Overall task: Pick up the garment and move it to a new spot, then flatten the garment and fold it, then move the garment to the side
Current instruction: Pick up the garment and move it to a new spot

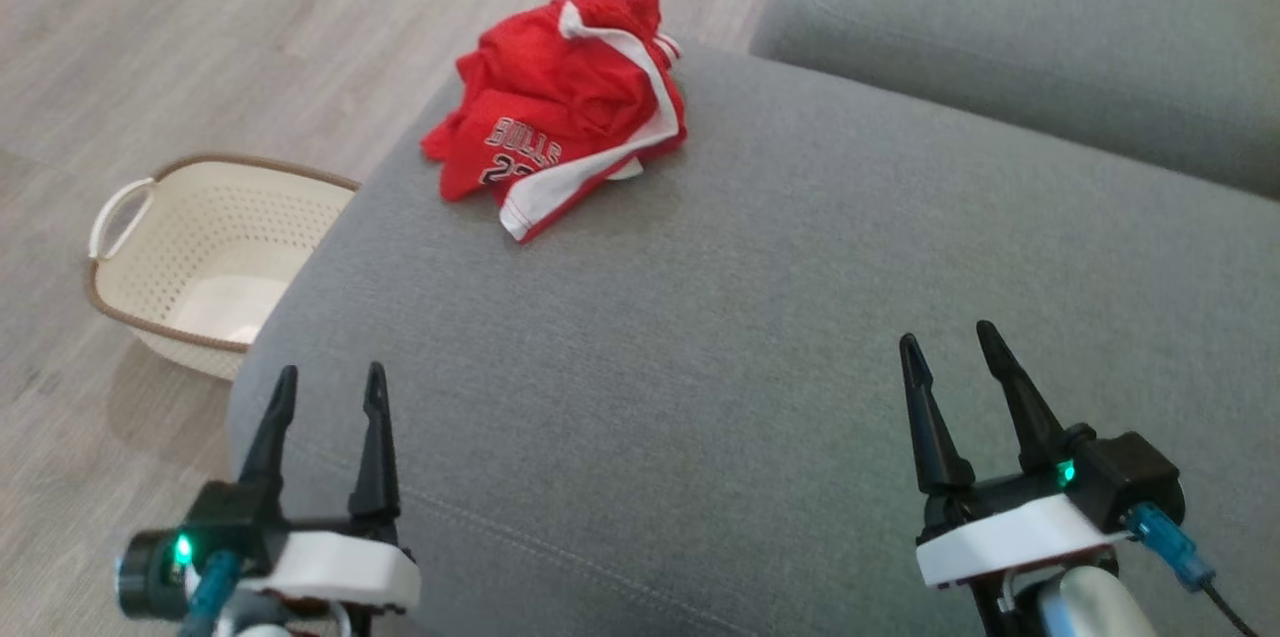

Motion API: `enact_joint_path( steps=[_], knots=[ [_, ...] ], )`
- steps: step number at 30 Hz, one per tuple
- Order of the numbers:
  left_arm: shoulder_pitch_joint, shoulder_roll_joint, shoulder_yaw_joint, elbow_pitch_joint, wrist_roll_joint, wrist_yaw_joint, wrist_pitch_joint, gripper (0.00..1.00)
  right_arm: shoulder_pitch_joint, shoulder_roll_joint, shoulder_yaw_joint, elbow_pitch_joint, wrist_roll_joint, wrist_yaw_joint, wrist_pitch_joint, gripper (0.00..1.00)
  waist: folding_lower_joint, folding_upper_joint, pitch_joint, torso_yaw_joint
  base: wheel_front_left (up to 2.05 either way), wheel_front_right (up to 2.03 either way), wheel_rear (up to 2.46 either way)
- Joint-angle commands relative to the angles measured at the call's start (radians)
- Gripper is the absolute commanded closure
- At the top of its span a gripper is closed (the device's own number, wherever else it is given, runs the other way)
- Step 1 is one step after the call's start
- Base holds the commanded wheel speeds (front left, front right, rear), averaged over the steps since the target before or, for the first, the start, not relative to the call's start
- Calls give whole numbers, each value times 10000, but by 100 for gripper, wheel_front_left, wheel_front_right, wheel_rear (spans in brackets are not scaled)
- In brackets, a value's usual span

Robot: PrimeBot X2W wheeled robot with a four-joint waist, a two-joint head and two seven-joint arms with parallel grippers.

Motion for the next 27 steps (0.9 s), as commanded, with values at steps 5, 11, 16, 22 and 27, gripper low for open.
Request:
enact_joint_path(
  steps=[5, 11, 16, 22, 27],
  knots=[
    [-1624, 623, 681, -621, 181, -231, -120, 0, -748, -72, 165, -475, -293, -9, -109, 0, 0, 0, 858, -667, 0, 0, 0],
    [-4098, 1579, 968, -391, 305, -746, -98, 0, -1293, -72, 50, -649, -686, -9, -109, 0, 0, 0, 2101, -1514, 0, 0, 0],
    [-6401, 2450, 892, 619, 440, -1290, 762, 0, -1832, -72, 62, -815, -878, -9, -109, 0, 0, 0, 3117, -2293, 0, 0, 0],
    [-8475, 3141, 483, 2431, 145, -1765, 2125, 0, -2368, -72, 47, -1009, -894, -9, -109, 0, 0, 0, 4037, -3109, 0, 0, 0],
    [-9417, 3535, 434, 3916, -254, -1858, 3006, 0, -2631, -72, 45, -1143, -838, -9, -109, 0, 0, 0, 4509, -3613, 0, 0, 0]
  ],
)
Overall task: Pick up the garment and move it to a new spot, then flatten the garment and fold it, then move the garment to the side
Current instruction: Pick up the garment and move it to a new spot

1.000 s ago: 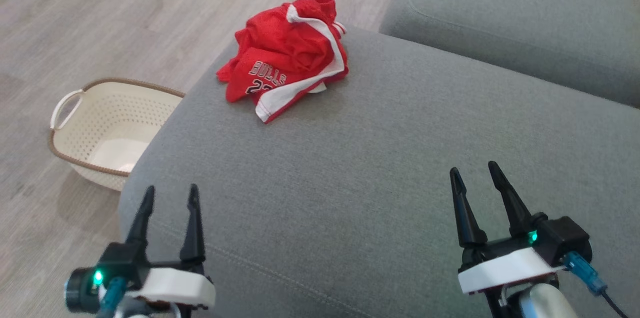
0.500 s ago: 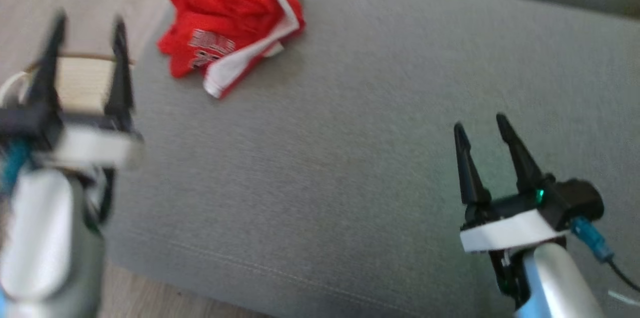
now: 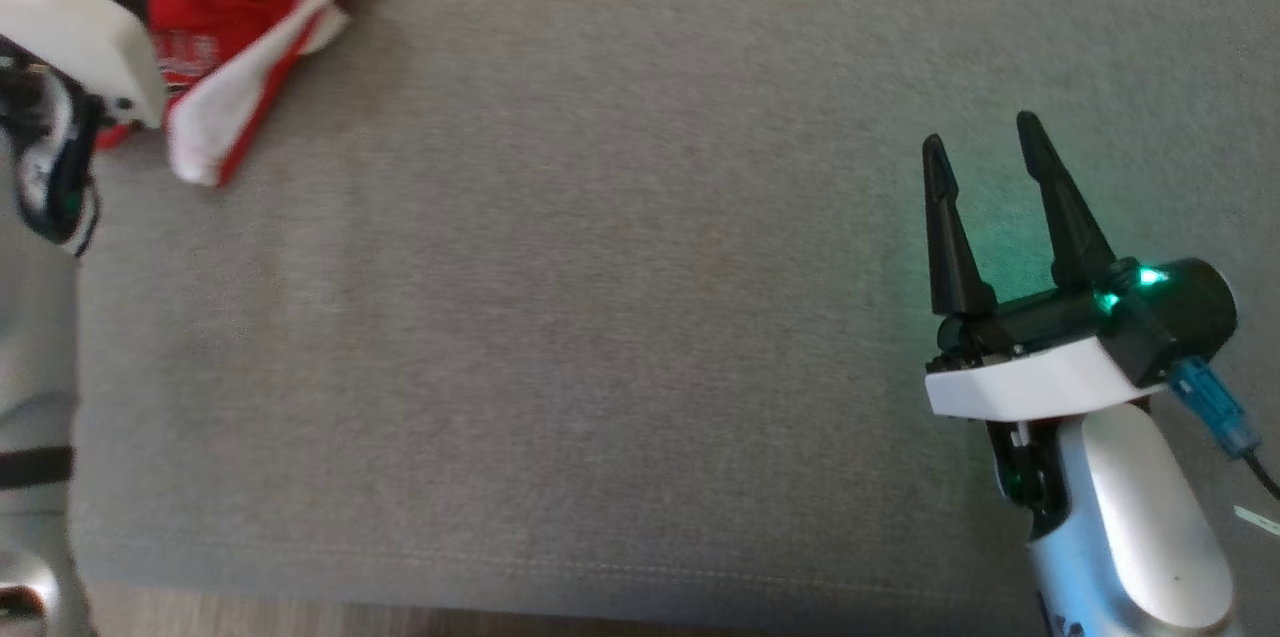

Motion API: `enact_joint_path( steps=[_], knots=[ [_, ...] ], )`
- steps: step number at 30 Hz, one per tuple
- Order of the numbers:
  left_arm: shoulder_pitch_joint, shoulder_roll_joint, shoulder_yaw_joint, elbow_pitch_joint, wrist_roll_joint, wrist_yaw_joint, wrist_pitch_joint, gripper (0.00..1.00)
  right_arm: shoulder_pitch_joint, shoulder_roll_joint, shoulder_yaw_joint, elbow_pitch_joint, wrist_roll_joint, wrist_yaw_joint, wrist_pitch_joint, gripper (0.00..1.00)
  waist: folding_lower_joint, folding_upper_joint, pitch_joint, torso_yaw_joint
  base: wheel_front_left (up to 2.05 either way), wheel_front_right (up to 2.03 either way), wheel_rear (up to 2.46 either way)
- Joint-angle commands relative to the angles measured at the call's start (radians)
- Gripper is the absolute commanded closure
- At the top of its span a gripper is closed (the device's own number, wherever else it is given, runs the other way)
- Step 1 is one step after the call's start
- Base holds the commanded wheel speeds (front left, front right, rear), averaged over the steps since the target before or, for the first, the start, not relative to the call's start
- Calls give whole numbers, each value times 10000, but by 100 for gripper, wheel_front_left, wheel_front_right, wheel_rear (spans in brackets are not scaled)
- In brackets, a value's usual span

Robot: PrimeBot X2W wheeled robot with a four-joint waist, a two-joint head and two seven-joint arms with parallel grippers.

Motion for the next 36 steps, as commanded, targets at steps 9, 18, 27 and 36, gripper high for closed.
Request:
enact_joint_path(
  steps=[9, 18, 27, 36],
  knots=[
    [-1105, 1223, 241, 1658, -411, -41, 1195, 62, -355, -26, 224, -510, 165, -9, -105, 0, -3, 0, 852, -952, 0, 0, 0],
    [-1432, 1434, -157, 1879, -367, -56, 1028, 100, -415, -26, 350, -521, 310, -9, -105, 0, -3, 0, 764, -1067, 0, 0, 0],
    [-2356, 1769, -1075, 1213, 275, -65, 344, 100, -324, -26, 236, -441, 531, -9, -105, 0, -3, 0, 123, -1298, 0, 0, 0],
    [-3052, 1773, -3374, 122, 173, -72, -127, 100, 16, -26, 129, -268, 792, -9, -105, 0, -3, 0, -1166, -1793, 0, 0, 0]
  ],
)
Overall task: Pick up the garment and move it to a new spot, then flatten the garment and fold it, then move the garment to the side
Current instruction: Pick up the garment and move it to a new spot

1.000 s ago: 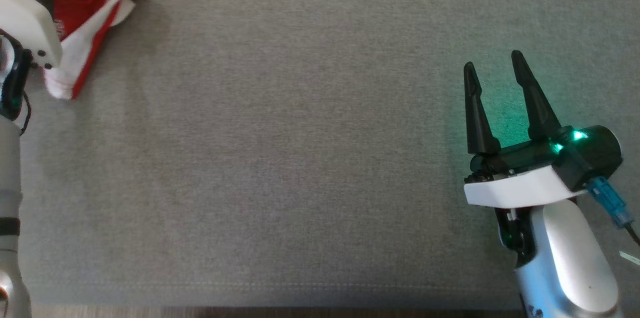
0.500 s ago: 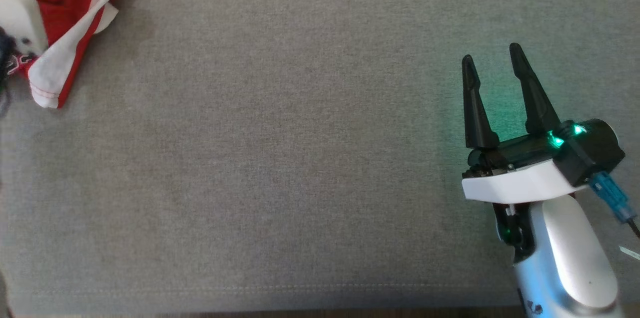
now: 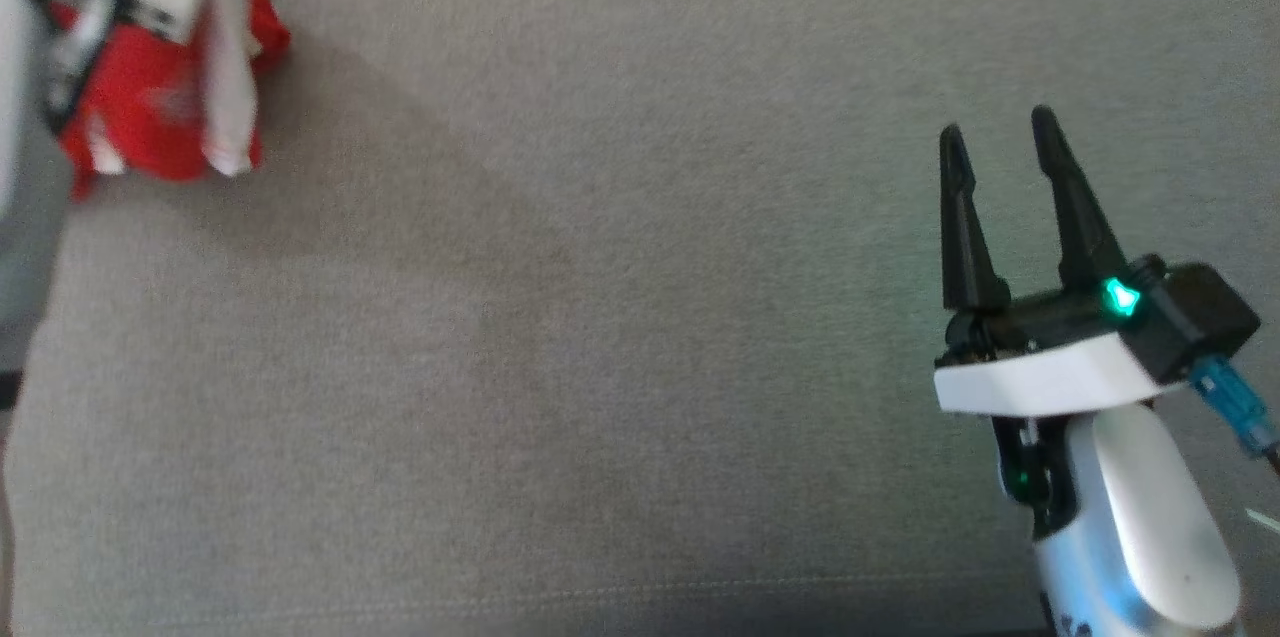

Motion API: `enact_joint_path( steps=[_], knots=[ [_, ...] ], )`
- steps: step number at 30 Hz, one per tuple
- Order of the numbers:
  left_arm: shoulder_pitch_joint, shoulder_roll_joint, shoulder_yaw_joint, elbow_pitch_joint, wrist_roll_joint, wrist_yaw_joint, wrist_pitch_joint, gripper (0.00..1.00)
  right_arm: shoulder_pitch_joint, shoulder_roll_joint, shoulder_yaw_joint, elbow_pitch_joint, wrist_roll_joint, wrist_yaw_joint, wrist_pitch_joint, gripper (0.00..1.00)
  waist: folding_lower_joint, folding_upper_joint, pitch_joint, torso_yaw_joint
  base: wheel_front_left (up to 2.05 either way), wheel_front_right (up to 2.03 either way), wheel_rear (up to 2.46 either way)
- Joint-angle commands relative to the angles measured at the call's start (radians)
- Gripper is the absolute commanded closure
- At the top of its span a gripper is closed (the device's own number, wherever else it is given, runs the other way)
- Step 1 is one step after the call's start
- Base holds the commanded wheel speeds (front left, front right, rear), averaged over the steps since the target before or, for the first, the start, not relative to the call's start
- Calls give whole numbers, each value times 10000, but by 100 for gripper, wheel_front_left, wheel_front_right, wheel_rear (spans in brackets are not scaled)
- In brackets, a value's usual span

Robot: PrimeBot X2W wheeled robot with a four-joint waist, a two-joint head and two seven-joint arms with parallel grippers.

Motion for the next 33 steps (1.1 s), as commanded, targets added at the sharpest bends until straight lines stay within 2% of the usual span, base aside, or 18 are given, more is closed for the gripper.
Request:
enact_joint_path(
  steps=[1, 8, 14, 20, 21, 28, 29, 30, 31, 33],
  knots=[
    [-697, 536, 38, -469, -155, 18, -74, 100, 184, -26, 193, -259, 73, -9, -63, 0, 0, 0, -434, -308, 0, 0, 0],
    [-924, 478, -2274, -1627, -1386, 17, -319, 100, 487, -26, 182, -251, 169, -9, -63, 0, 0, 0, -995, -1152, 0, 0, 0],
    [-814, -220, -3557, -1935, -2300, 16, -602, 100, 507, -26, 275, -343, 327, -9, -63, 0, 0, 0, -699, -2016, 0, 0, 0],
    [-323, -1459, -4137, -781, -2667, 64, -1257, 100, 389, -26, 493, -390, 620, -9, -63, 0, 0, 0, -203, -2798, 0, 0, 0],
    [-323, -1459, -4137, -781, -2667, 64, -1257, 100, 389, -26, 493, -390, 620, -9, -63, 0, 0, 0, -203, -2798, 0, 0, 0],
    [314, -2859, -4326, 1342, -3009, 375, -2160, 100, 261, -26, 678, -438, 867, -9, -63, 0, 0, 0, 201, -3346, 0, 0, 0],
    [360, -3005, -4309, 1599, -3049, 428, -2272, 81, 249, -26, 664, -438, 881, -9, -63, 0, 0, 0, 231, -3369, 0, 0, 0],
    [394, -3135, -4282, 1816, -3088, 473, -2382, 33, 240, -26, 651, -440, 891, -9, -63, 0, 0, 0, 252, -3376, 0, 0, 0],
    [420, -3246, -4246, 2003, -3127, 514, -2481, 0, 236, -26, 631, -440, 897, -9, -63, 0, 0, 0, 267, -3368, 0, 0, 0],
    [460, -3423, -4158, 2285, -3200, 599, -2637, 0, 248, -26, 552, -432, 895, -9, -63, 0, 0, 0, 273, -3276, 0, 0, 0]
  ],
)
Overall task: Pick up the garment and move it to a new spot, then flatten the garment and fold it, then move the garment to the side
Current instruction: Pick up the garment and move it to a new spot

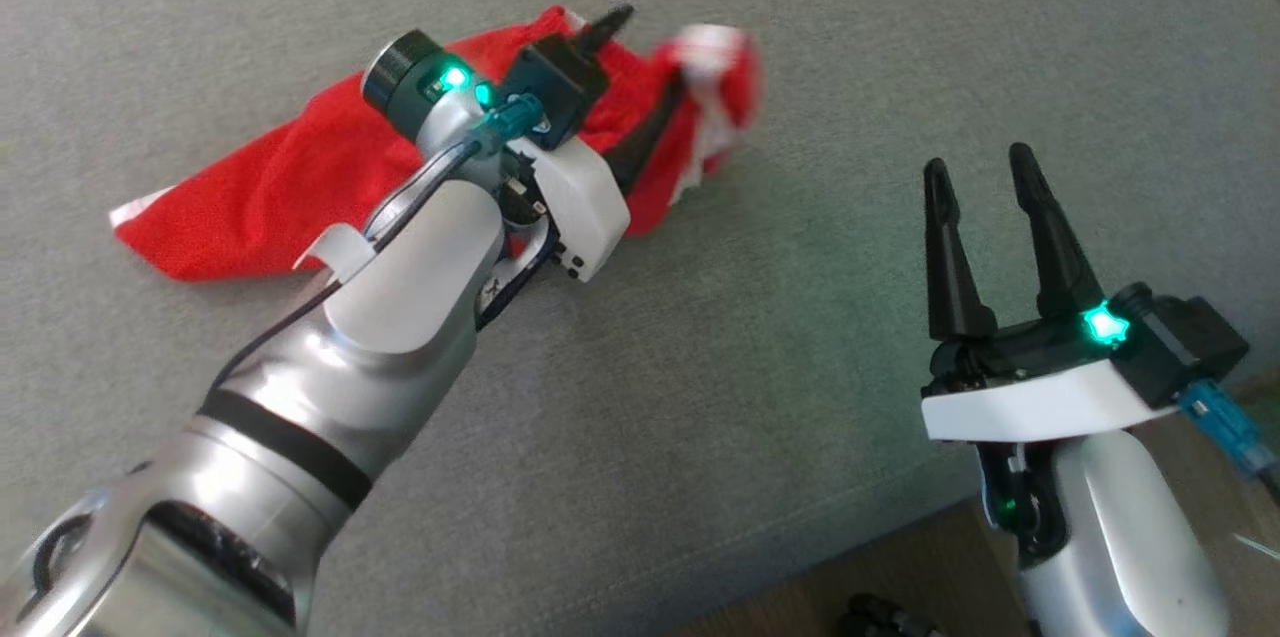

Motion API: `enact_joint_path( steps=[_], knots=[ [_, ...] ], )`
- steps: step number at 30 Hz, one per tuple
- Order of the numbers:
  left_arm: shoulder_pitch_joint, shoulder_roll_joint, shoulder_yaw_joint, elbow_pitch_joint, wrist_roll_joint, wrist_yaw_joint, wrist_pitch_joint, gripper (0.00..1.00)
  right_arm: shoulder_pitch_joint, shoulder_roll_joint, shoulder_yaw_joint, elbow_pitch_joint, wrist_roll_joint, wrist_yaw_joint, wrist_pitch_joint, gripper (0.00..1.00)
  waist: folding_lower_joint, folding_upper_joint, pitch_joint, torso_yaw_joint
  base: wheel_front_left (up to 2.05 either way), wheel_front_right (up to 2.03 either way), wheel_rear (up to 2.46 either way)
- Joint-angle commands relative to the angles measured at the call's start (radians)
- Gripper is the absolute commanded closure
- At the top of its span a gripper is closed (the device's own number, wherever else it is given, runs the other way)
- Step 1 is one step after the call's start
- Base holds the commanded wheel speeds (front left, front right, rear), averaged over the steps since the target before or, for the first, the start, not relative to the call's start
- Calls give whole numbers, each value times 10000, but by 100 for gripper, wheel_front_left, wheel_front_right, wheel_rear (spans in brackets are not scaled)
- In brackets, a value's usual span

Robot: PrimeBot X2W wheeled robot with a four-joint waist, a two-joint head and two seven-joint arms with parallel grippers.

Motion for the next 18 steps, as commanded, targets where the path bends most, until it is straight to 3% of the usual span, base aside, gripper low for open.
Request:
enact_joint_path(
  steps=[1, 9, 18],
  knots=[
    [-328, 54, 469, -133, -89, 94, -124, 0, -195, -35, 163, -326, 68, -9, -63, 0, 0, 0, -34, 123, 0, 0, 0],
    [257, -117, 968, -371, -280, 395, -290, 0, -168, -35, -34, -220, -62, -9, -63, 0, 0, 0, -410, 970, 0, 0, 0],
    [2673, 716, 2447, -2767, 16, 1325, -296, 0, -40, -35, -293, -12, -348, -9, -63, 0, 0, 0, -1147, 1910, 0, 0, 0]
  ],
)
